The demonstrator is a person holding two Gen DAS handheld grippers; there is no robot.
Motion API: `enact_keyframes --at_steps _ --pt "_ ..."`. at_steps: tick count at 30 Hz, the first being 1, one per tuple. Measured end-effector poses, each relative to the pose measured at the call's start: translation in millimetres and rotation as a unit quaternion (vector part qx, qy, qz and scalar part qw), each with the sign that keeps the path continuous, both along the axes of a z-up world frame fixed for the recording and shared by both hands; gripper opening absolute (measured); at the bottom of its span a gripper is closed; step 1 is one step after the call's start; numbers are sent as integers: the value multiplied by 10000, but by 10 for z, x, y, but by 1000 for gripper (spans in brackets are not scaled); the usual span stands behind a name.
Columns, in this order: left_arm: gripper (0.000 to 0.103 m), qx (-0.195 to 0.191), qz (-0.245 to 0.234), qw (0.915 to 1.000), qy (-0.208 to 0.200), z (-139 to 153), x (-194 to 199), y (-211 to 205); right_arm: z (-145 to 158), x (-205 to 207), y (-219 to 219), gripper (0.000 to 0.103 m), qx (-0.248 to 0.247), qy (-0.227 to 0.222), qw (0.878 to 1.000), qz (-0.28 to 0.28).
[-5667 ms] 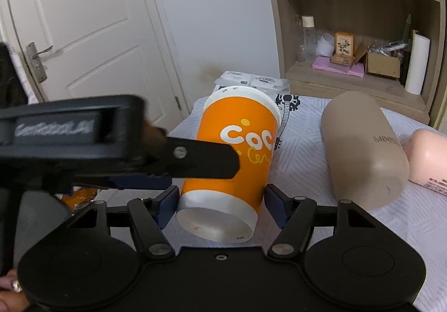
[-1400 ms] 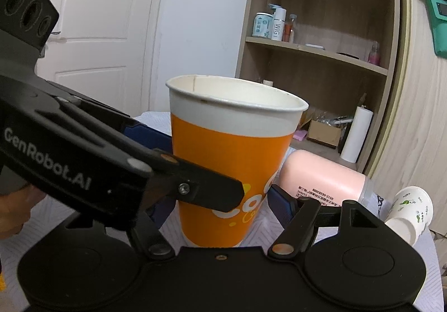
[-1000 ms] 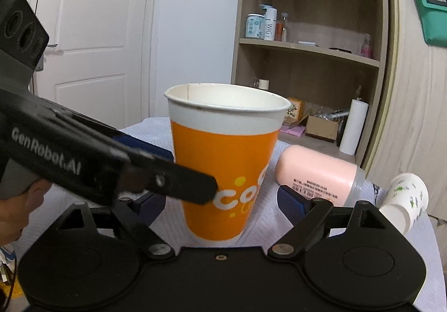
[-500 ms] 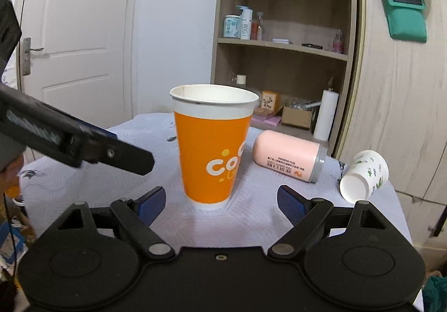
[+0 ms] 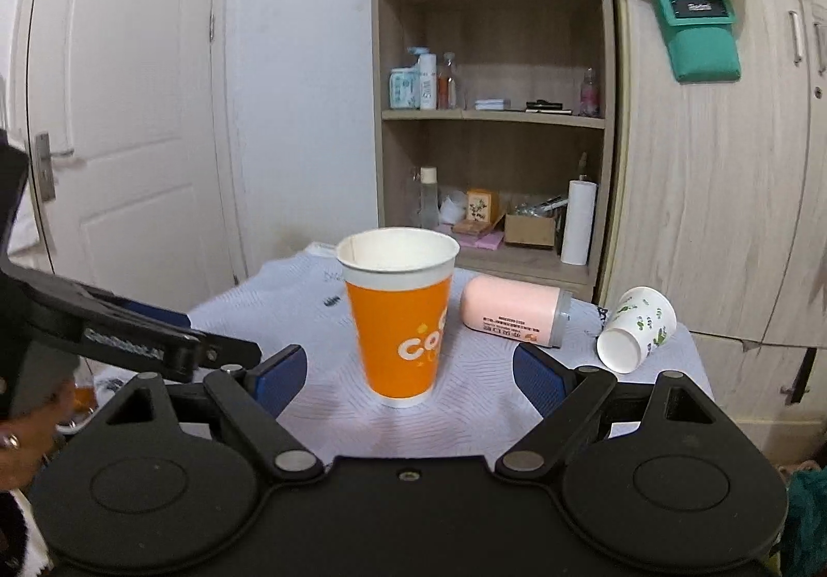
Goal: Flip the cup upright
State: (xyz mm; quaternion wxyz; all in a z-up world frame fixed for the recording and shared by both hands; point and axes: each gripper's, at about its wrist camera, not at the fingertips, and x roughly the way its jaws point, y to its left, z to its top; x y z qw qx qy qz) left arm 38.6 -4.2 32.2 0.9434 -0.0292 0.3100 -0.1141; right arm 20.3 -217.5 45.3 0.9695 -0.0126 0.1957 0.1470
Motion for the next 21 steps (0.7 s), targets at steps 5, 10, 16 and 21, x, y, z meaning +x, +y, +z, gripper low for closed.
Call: enact_keyframes --at_steps 5,10,16,21 --pt "89 95 178 9998 -75 62 -134 1 56 -149 29 91 50 -50 9994 -329" --pt "92 107 169 9995 -224 118 -303 0 80 -277 53 97 102 -157 9989 -435" --pt "96 180 251 9991 -305 172 -422 2 100 -355 84 103 7 -219 9973 -703" --pt "102 256 371 9986 -261 167 -441 -12 89 -369 103 103 -86 -155 9942 -1060"
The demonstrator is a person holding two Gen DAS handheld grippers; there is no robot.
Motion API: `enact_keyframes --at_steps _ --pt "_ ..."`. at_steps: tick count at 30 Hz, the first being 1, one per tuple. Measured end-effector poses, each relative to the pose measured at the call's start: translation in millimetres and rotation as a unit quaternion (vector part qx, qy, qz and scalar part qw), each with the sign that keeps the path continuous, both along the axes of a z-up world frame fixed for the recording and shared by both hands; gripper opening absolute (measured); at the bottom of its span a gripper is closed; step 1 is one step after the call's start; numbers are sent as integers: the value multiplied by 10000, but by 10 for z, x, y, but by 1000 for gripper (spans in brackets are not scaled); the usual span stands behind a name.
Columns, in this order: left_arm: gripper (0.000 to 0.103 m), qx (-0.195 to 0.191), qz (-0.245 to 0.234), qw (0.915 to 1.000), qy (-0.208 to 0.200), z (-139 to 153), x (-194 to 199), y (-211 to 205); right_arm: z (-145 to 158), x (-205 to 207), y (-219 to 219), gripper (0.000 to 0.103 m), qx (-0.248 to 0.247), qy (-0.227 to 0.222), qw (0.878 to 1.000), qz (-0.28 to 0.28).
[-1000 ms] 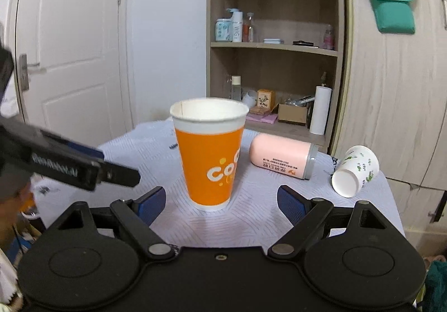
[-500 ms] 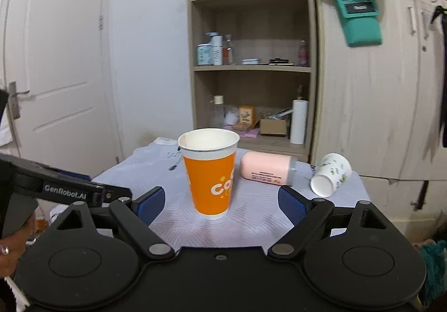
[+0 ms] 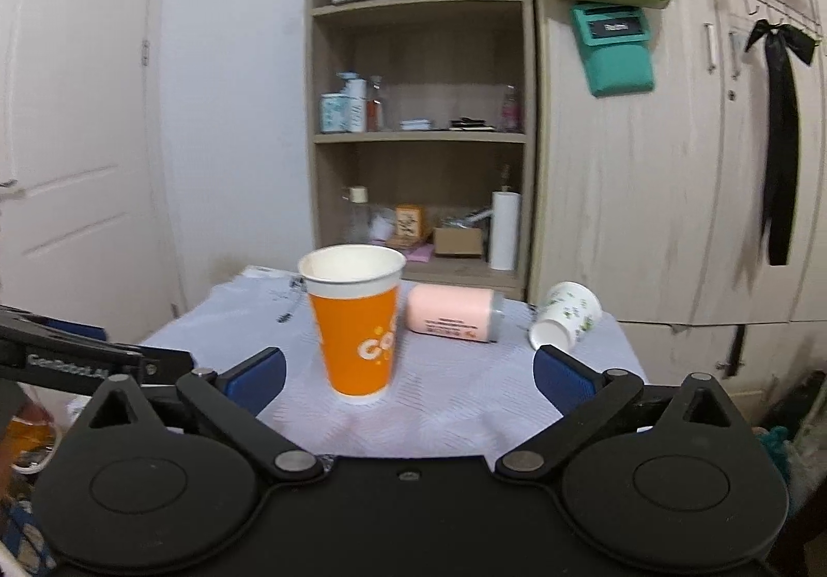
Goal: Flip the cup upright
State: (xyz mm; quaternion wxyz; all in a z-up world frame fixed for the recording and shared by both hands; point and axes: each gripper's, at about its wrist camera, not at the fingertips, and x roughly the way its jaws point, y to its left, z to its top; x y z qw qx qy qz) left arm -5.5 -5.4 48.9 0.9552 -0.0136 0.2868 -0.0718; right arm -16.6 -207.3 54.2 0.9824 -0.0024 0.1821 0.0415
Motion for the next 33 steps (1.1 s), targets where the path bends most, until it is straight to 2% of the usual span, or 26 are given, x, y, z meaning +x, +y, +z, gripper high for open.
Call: enact_keyframes --at_steps 8,15,20,33 --pt "102 26 158 9998 90 -36 -8 -2 -12 -35 58 103 -200 42 9990 -386" --pt "102 57 249 9996 75 -57 -11 -5 -12 -74 73 103 -234 74 9990 -378" --pt "102 261 291 9992 68 -73 -16 -51 -41 -65 81 103 -223 167 9988 -402" --pt "102 326 312 9989 120 -85 -20 -54 -81 -32 59 103 -259 264 9973 -638"
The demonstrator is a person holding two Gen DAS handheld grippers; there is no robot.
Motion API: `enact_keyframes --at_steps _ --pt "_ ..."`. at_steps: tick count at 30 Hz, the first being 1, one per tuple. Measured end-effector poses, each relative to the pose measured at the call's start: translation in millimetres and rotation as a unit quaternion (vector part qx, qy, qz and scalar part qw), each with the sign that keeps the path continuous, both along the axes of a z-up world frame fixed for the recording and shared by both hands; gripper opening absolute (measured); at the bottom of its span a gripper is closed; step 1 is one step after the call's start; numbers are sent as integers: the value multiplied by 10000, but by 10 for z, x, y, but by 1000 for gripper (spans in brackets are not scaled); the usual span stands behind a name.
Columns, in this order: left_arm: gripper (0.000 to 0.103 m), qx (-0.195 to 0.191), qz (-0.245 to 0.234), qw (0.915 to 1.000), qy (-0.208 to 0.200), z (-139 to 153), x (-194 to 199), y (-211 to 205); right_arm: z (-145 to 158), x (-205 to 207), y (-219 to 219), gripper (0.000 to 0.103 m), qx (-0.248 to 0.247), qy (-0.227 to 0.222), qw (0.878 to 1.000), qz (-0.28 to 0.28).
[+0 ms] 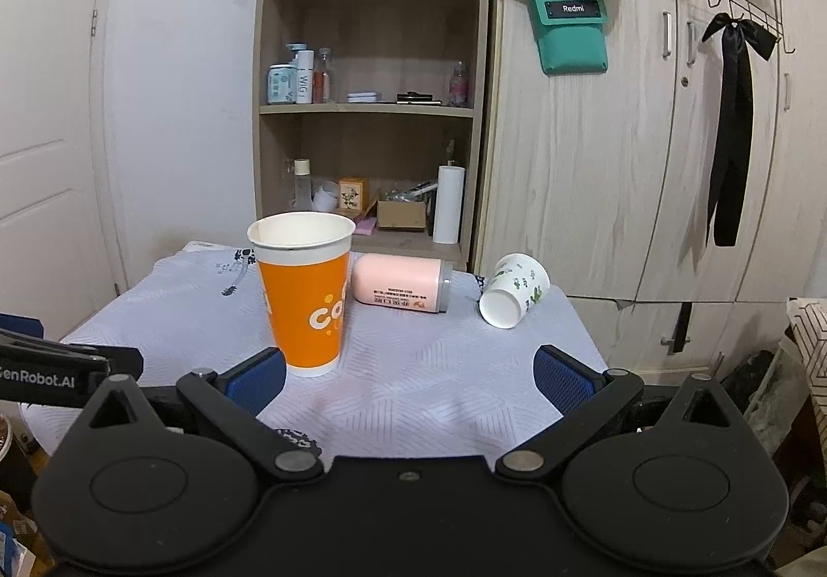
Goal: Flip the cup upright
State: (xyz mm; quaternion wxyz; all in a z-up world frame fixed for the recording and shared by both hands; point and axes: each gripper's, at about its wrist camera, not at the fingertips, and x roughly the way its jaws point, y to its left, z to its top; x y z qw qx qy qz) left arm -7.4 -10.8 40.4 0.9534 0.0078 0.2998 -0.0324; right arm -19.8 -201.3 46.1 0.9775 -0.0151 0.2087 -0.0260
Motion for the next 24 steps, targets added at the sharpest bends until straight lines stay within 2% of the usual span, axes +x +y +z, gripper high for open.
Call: enact_keyframes --at_steps 10,13,24 --pt "102 20 23 10000 62 -5 -1 7 8 10 -17 103 4 52 10000 18" --pt "102 -111 -94 9998 157 -1 4 24 10 9 -15 103 -6 44 10000 9" --pt "102 35 -20 9999 162 2 -20 31 -5 13 -38 103 47 51 9999 -85"
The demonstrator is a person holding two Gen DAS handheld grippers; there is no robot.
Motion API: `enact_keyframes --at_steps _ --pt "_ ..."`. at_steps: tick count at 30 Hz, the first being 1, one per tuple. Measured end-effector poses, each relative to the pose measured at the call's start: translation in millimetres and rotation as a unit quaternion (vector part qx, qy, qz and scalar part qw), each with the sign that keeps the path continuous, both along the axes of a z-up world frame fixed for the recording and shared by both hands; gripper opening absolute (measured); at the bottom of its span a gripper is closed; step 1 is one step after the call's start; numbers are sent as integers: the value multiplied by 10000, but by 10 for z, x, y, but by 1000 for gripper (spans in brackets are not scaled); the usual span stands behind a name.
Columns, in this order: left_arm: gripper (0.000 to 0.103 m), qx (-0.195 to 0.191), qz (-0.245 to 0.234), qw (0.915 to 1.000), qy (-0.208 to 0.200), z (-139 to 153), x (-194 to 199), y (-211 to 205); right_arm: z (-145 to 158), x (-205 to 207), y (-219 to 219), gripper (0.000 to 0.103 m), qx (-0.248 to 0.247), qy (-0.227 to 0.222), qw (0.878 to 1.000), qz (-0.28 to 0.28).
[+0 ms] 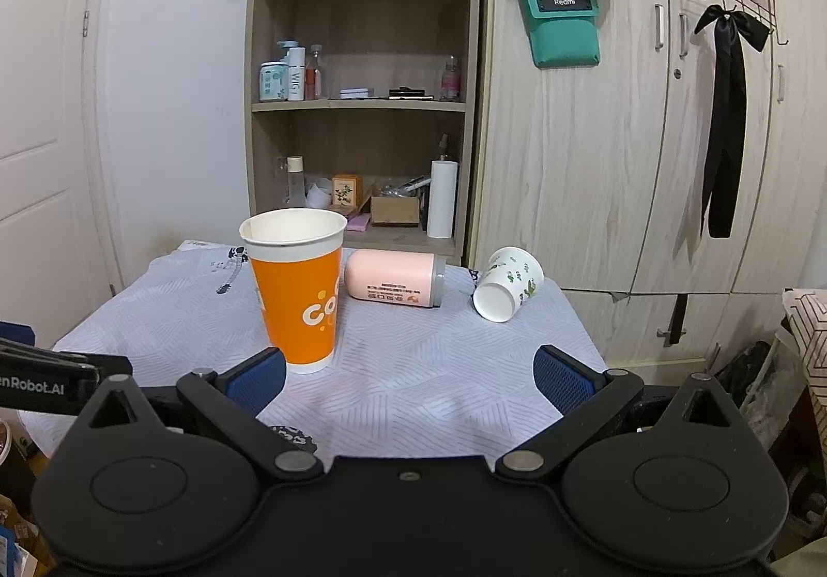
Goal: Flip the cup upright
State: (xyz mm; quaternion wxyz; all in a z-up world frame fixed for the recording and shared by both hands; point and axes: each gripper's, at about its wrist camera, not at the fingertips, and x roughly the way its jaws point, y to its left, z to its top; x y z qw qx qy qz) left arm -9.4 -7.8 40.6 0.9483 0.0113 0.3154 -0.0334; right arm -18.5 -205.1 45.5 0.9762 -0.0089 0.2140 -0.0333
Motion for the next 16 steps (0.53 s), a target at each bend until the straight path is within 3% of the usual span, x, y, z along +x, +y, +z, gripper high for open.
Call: enact_keyframes --at_steps 16 --pt "103 -103 15 9999 -21 -9 -3 38 -4 -13 18 103 -22 4 9999 -98"
